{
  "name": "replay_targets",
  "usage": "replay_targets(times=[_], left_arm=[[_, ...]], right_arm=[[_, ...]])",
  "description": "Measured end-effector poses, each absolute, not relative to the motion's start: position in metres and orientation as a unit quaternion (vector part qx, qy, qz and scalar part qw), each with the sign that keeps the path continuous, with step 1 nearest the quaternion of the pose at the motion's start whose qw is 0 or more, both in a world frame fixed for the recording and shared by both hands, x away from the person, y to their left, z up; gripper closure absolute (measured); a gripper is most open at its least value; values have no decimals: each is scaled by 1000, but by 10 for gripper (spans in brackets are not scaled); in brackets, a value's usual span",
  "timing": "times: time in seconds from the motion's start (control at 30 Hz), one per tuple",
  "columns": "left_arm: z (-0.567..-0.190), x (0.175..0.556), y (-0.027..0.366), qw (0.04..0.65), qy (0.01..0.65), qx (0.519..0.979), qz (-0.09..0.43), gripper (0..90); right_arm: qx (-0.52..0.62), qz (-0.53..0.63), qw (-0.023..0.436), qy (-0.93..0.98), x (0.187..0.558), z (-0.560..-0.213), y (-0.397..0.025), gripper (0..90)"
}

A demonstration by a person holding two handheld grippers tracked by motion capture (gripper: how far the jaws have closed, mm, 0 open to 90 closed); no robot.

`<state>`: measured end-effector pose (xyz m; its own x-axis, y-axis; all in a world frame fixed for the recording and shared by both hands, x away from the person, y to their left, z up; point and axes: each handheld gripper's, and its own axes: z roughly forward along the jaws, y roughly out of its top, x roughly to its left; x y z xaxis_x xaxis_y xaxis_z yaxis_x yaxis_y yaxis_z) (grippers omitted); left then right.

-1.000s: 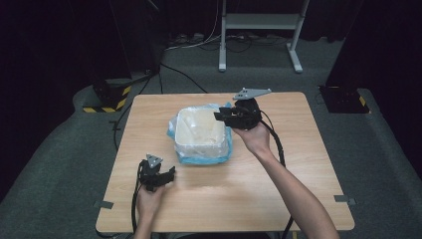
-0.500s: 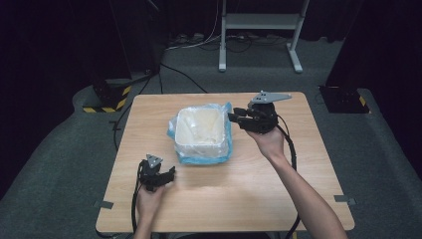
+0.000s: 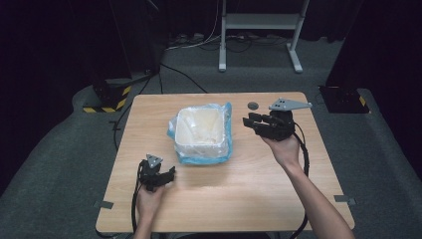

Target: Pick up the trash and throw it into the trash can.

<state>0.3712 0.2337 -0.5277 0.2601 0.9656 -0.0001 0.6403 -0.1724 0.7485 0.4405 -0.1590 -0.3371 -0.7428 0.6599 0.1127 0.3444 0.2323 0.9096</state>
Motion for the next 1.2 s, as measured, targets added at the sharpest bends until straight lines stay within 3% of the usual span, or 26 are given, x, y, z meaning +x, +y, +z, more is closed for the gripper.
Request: replay_targets(times=[0.63, 0.87, 1.17, 1.2], left_arm=[[-528, 371, 234, 326, 555, 724, 249, 302], [-528, 371, 234, 326, 555, 724, 250, 302], [-528, 371, 234, 325, 555, 724, 250, 302], [-528, 371, 234, 326, 555, 724, 249, 302]], right_arm=[[354, 529, 153, 756, 417, -367, -196, 646], [372, 520, 156, 753, 403, -395, -209, 646], [403, 485, 175, 756, 388, -447, -218, 633], [414, 458, 193, 763, 388, -466, -218, 614]])
